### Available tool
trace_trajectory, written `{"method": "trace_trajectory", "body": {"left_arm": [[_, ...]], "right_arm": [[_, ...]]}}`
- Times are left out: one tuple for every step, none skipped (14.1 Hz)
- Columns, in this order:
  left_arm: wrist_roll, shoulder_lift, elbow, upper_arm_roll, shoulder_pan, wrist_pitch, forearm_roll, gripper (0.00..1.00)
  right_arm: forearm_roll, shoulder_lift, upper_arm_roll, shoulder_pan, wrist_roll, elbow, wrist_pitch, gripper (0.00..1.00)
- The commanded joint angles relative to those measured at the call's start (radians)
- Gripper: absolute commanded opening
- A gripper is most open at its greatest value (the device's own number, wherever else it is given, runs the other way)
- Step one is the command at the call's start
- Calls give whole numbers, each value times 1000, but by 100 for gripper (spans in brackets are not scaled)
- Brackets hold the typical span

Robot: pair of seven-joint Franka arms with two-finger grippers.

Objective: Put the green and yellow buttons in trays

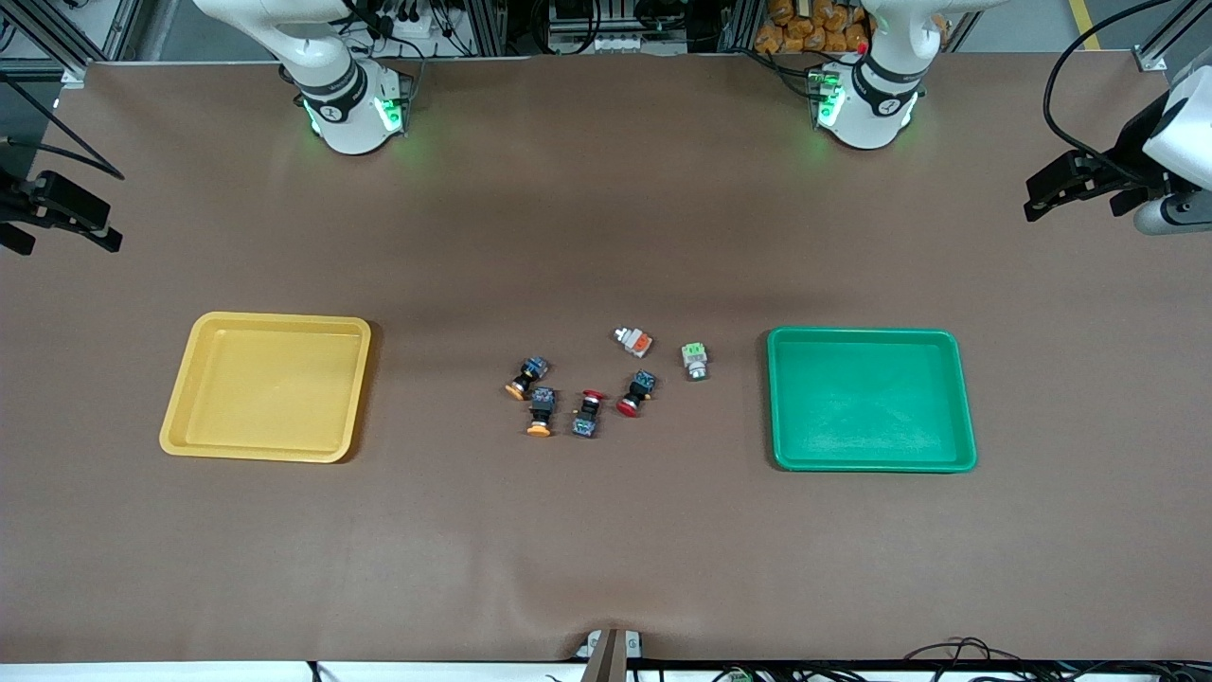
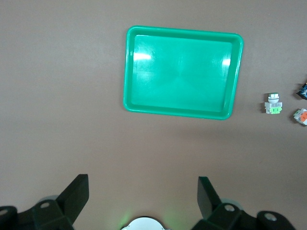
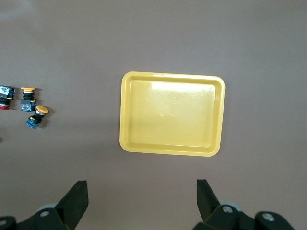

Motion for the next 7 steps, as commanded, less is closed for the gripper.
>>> {"method": "trace_trajectory", "body": {"left_arm": [[13, 10, 27, 2, -2, -12, -5, 100], [14, 10, 24, 2, -2, -14, -5, 100], [13, 10, 23, 2, -2, -14, -4, 100], [13, 10, 24, 2, -2, -14, -4, 100], [13, 10, 23, 2, 0, -14, -4, 100], [11, 10, 17, 2, -2, -15, -2, 100], [11, 7, 15, 2, -2, -18, -2, 100]], "right_arm": [[5, -2, 15, -23, 7, -4, 4, 100], [5, -1, 15, -22, 7, -4, 5, 100], [5, 1, 15, -23, 7, -4, 5, 100], [5, 4, 15, -23, 7, -4, 5, 100], [5, 7, 15, -23, 7, -4, 5, 100], [5, 7, 15, -23, 7, -4, 5, 100], [5, 8, 15, -23, 7, -4, 7, 100]]}}
